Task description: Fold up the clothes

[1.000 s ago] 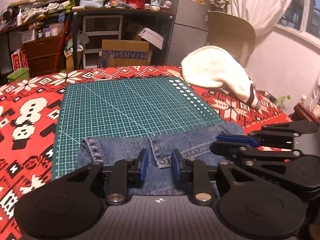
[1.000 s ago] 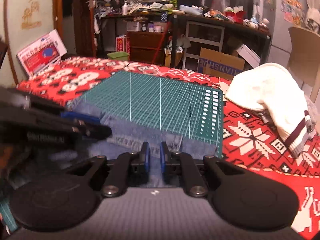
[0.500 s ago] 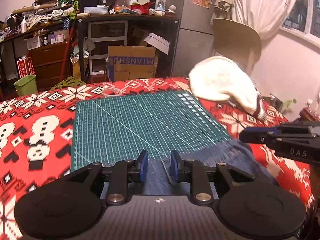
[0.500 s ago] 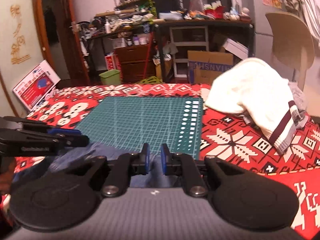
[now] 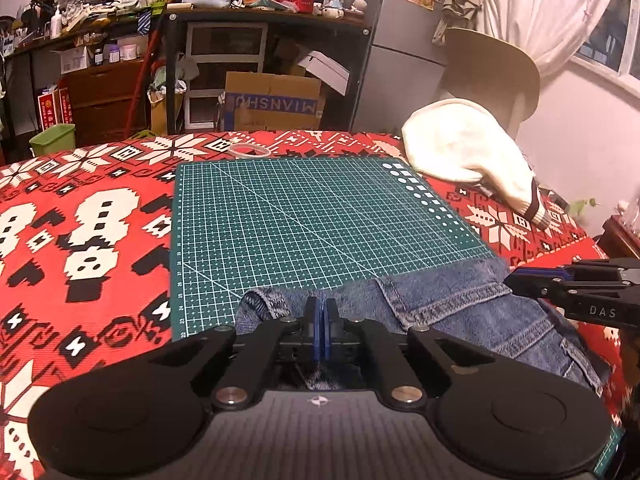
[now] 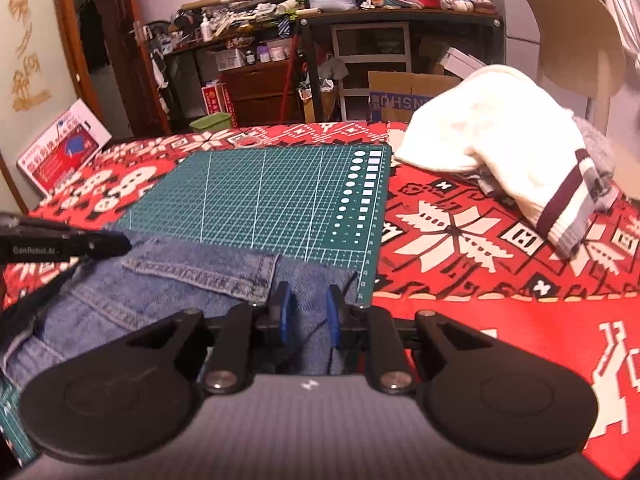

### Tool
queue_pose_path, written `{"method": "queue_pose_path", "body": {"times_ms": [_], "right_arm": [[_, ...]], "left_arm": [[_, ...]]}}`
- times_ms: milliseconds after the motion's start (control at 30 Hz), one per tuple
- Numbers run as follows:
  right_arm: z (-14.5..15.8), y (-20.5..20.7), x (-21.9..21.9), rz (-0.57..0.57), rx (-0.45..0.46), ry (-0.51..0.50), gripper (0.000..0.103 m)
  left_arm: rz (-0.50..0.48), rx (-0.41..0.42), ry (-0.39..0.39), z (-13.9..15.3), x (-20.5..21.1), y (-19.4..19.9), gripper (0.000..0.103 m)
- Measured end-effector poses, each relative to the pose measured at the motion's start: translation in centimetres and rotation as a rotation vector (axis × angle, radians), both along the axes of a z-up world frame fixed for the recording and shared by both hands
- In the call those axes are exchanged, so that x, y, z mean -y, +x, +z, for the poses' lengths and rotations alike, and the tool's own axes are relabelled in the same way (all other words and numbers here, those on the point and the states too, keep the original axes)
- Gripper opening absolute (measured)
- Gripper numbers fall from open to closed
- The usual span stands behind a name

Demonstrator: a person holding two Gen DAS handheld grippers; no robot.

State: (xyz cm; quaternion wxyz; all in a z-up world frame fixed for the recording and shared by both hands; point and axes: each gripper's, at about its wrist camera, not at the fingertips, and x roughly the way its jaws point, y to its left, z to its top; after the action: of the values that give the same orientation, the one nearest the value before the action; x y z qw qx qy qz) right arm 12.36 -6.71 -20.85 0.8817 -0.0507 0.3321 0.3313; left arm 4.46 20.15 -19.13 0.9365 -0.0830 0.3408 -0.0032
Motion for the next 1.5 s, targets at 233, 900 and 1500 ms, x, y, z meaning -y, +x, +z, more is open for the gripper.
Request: {"method": "queue_pose_path", "body": {"times_ms": [233, 900, 1500], "right_arm": [[3.6, -2.7, 1.7, -0.003, 0.008, 0.016, 0.02], [0.0, -9.3, -3.9, 0.12, 0.187, -0.099, 0.022], [1.0, -10.3, -4.9, 0.112, 0.056, -0.008, 0.021]], "left_arm": [[-0.015, 0.007, 0.016, 2.9, 0.7, -2.6, 0.027], [-0.084, 0.108, 0.15, -0.3, 6.6, -6.0, 0.016], [-0.15, 0.039, 0.052, -0.7, 7.3, -6.5, 0.004]]}}
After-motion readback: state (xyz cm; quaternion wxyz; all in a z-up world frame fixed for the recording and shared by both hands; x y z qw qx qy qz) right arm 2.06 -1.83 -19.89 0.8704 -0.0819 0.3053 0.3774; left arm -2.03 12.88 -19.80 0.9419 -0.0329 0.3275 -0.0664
